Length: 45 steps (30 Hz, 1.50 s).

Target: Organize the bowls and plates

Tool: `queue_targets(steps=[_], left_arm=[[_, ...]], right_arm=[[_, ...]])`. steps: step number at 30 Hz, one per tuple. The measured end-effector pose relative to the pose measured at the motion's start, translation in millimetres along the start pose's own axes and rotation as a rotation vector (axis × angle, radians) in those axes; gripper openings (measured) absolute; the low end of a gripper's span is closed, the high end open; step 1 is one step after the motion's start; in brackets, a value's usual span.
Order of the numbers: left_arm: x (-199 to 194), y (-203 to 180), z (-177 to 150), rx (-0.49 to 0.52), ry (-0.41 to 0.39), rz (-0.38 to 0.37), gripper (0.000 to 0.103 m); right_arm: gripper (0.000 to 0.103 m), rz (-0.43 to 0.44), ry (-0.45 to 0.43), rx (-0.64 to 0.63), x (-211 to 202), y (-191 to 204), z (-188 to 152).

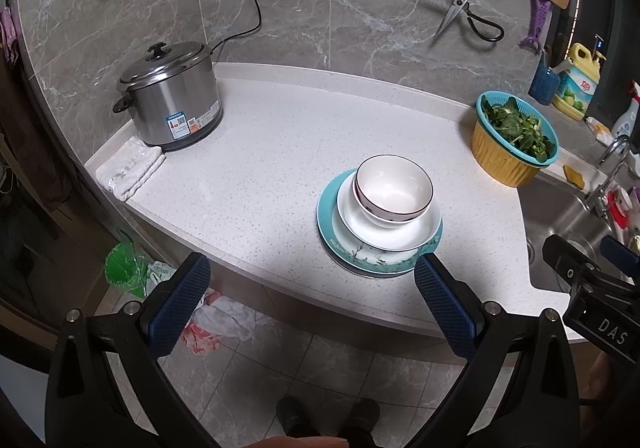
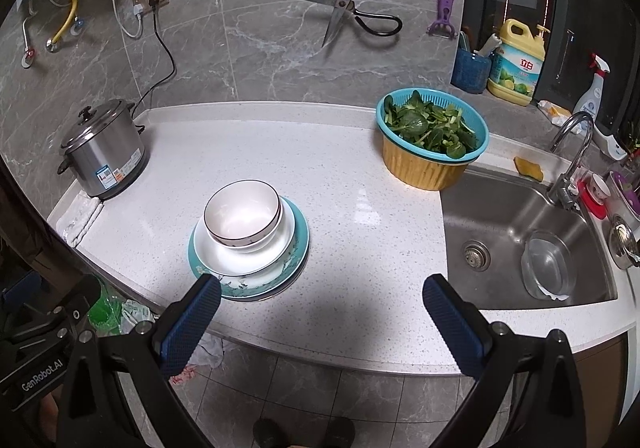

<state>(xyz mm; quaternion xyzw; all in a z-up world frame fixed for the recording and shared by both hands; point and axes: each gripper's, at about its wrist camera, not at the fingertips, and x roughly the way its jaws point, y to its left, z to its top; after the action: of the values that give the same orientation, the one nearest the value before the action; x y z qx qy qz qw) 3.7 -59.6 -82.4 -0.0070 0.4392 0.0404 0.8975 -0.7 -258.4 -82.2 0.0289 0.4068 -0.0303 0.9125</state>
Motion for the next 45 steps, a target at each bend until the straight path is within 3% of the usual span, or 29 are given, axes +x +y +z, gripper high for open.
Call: queue_targets(steps=[45], left_arm=[[27.3,-0.7,12.5,0.024,0.026,-0.018,0.103]], right_arm=[[0.103,0.010,0.017,-0.026,17.2,-10.5,10.4]])
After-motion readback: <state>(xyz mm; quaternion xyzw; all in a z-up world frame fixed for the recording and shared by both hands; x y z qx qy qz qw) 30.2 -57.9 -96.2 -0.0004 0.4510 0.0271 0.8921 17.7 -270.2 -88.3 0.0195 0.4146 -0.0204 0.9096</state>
